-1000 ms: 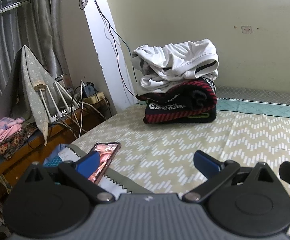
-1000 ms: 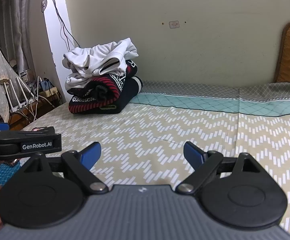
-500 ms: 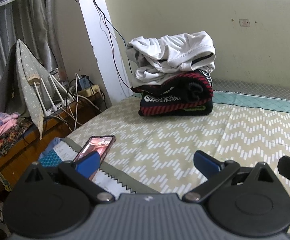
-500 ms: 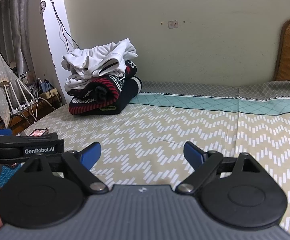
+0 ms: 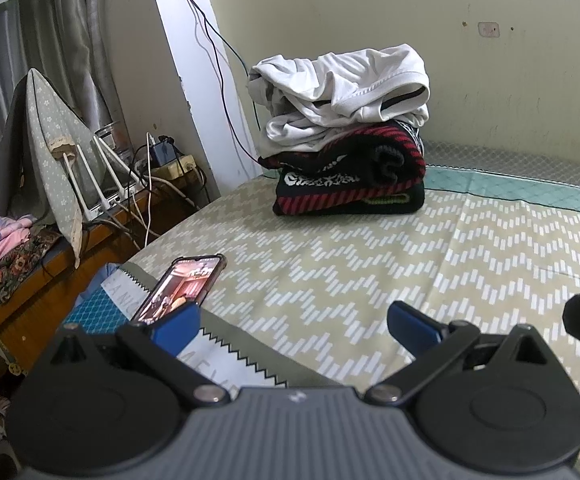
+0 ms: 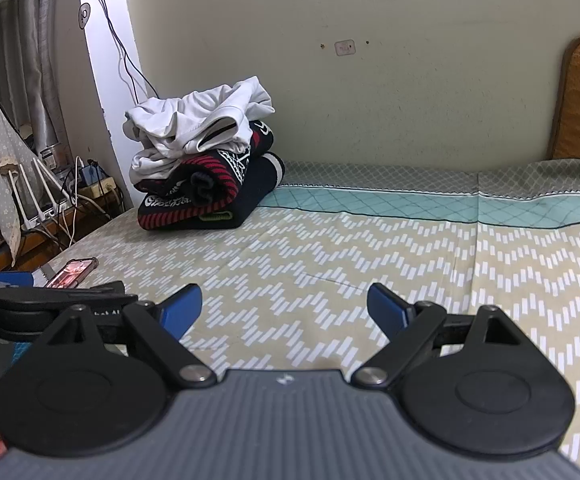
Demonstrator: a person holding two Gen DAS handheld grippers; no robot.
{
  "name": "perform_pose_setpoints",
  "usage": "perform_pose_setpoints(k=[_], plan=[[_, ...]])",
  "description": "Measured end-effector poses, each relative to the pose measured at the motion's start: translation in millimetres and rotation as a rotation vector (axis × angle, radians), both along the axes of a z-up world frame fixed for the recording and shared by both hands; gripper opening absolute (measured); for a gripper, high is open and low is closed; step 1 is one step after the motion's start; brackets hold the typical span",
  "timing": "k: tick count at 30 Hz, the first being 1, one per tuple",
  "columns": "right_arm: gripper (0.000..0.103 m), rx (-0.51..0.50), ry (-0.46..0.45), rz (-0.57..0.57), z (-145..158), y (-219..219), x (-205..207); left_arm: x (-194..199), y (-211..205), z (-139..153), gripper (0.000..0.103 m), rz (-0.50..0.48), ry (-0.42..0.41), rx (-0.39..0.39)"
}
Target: Fold small clothes
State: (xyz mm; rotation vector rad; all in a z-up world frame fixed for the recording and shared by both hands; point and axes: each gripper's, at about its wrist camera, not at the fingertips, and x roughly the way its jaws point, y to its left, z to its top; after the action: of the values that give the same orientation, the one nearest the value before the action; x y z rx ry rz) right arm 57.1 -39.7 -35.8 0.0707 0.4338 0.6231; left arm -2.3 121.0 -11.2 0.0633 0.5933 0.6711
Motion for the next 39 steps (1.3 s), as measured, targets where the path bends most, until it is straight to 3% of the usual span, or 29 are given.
perform_pose_setpoints(k=[39], plan=[[0.091, -0.013, 0.034, -0.006, -4.9, 1.3, 4.0, 4.5, 2.0, -8.7, 0.103, -0.037, 0.040, -0.088]])
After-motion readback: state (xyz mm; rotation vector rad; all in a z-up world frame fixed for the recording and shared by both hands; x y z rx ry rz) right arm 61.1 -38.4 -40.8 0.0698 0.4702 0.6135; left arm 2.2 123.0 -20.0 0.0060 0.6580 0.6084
